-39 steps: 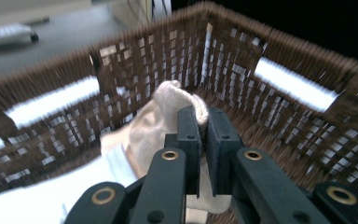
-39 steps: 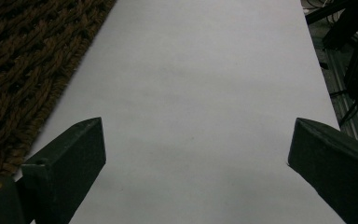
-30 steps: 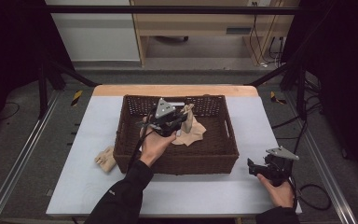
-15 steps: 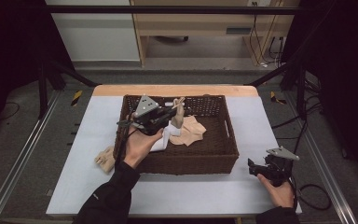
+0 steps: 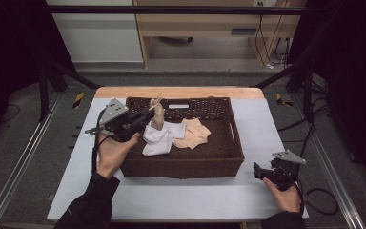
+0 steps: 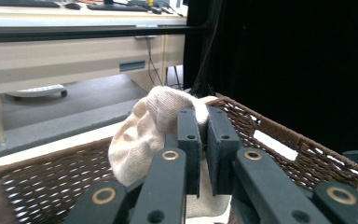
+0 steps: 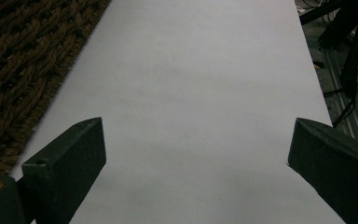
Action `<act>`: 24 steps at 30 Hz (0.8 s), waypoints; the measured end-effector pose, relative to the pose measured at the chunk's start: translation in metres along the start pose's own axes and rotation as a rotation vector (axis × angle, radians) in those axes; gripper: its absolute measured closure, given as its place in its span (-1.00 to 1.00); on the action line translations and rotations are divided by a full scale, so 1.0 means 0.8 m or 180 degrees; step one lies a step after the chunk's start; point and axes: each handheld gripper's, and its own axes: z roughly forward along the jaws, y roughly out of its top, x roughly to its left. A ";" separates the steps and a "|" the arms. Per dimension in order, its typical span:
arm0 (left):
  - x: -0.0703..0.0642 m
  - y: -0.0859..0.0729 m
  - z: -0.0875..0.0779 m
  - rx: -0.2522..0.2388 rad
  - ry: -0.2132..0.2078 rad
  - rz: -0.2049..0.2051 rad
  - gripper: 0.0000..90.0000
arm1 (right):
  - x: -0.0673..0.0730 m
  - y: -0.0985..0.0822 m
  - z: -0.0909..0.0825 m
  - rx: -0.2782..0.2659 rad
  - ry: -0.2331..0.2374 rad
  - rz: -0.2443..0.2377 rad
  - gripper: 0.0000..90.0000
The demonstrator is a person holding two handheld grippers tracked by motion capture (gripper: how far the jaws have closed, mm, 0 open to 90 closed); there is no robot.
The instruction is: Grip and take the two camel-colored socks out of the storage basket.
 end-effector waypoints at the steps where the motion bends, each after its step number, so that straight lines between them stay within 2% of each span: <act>1: 0.004 0.000 -0.006 -0.0008 0.0018 -0.0007 0.88 | 0.000 0.000 0.000 -0.0003 0.0001 -0.0004 -0.90; 6: 0.019 -0.002 -0.030 -0.0081 0.0089 -0.0059 0.88 | 0.001 0.000 0.000 0.0012 -0.0002 -0.0008 -0.90; 7: 0.027 -0.003 -0.041 -0.0106 0.0123 -0.0082 0.88 | 0.001 0.000 0.000 0.0014 -0.0004 -0.0013 -0.90; 13: 0.047 -0.010 -0.065 -0.0174 0.0230 -0.0171 0.88 | 0.001 0.000 0.001 0.0017 -0.0003 -0.0012 -0.90; 24: 0.084 -0.040 -0.105 -0.0178 0.0482 -0.0311 0.88 | 0.001 -0.001 0.001 0.0027 -0.0007 -0.0019 -0.90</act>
